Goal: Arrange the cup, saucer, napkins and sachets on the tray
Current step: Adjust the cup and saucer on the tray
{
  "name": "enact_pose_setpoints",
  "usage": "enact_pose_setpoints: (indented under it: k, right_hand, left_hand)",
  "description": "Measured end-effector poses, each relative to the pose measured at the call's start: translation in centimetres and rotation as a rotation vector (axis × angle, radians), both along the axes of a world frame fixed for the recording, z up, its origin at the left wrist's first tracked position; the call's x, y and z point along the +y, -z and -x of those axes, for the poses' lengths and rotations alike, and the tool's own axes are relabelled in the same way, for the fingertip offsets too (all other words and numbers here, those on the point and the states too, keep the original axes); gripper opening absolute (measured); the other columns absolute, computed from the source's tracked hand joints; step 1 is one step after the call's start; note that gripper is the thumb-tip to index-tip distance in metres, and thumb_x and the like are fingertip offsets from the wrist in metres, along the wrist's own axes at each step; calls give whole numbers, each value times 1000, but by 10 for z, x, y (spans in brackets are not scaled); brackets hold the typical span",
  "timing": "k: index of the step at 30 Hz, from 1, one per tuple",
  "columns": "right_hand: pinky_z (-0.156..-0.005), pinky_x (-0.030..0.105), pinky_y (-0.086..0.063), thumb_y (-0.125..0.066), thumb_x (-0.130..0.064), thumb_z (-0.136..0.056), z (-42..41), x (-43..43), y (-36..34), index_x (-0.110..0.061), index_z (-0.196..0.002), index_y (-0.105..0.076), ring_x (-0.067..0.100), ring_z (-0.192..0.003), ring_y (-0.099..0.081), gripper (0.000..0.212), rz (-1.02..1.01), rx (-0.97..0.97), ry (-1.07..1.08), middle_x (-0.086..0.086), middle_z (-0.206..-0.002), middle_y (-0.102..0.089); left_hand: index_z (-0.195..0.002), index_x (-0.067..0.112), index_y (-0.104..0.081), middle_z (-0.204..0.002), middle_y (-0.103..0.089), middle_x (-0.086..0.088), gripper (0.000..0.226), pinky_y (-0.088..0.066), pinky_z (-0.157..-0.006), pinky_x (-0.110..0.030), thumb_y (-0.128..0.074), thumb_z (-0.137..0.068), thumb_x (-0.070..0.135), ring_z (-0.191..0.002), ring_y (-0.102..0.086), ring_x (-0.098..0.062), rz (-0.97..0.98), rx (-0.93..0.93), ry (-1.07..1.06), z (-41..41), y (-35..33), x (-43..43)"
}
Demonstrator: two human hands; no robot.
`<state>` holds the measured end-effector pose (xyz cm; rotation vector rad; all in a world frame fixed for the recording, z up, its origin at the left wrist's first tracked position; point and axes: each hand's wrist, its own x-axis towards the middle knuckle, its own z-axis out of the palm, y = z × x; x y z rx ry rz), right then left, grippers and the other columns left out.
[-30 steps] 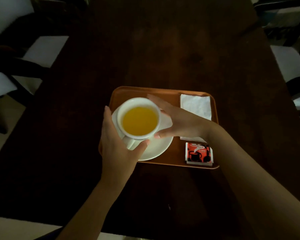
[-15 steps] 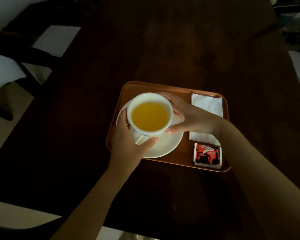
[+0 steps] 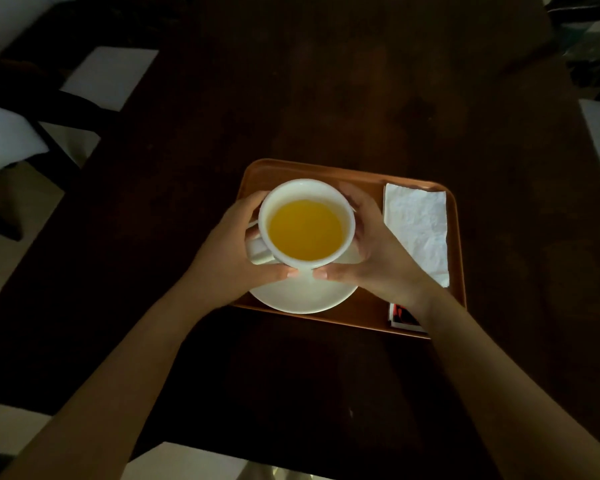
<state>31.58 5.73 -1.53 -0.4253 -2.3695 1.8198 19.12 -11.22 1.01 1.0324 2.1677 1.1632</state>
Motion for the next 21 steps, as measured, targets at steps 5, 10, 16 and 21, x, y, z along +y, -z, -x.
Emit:
enact_pose_setpoints:
  k: [5, 10, 16, 21]
  right_hand:
    - [-105, 23, -39, -82, -31, -59, -9, -18, -2, -33, -138, -20, 0, -129, -31, 100, -80, 16, 108, -13, -137, -29]
    - [-95, 2, -34, -84, -27, -59, -10, -30, -5, -42, -129, -20, -8, -122, -31, 96, -166, 19, 183, -31, -126, -27]
    - [-95, 8, -35, -86, -25, -58, -9, -42, -3, -25, -135, -26, 3, -123, -34, 98, -200, -12, 280, -4, -138, -32]
    - [-88, -1, -32, -85, -28, -58, -8, -44, -5, -27, -136, -25, -4, -119, -31, 99, -212, -42, 300, -6, -139, -30]
  left_hand:
    - [-129, 34, -32, -133, -40, 12, 90, -39, -81, 0, -85, -57, 21, -111, -42, 15, 62, 18, 159, 19, -7, 1]
    - [-129, 39, -30, -130, -42, 20, 91, -41, -89, -12, -84, -57, 25, -120, -43, 4, 105, -24, 268, 34, -5, 3]
    - [-134, 35, -30, -130, -42, 22, 93, -41, -84, -1, -84, -58, 25, -118, -42, 13, 133, -66, 341, 46, -2, 5]
    - [-136, 32, -31, -135, -43, 17, 94, -42, -88, -4, -84, -59, 22, -120, -44, 8, 129, -107, 368, 50, -1, 6]
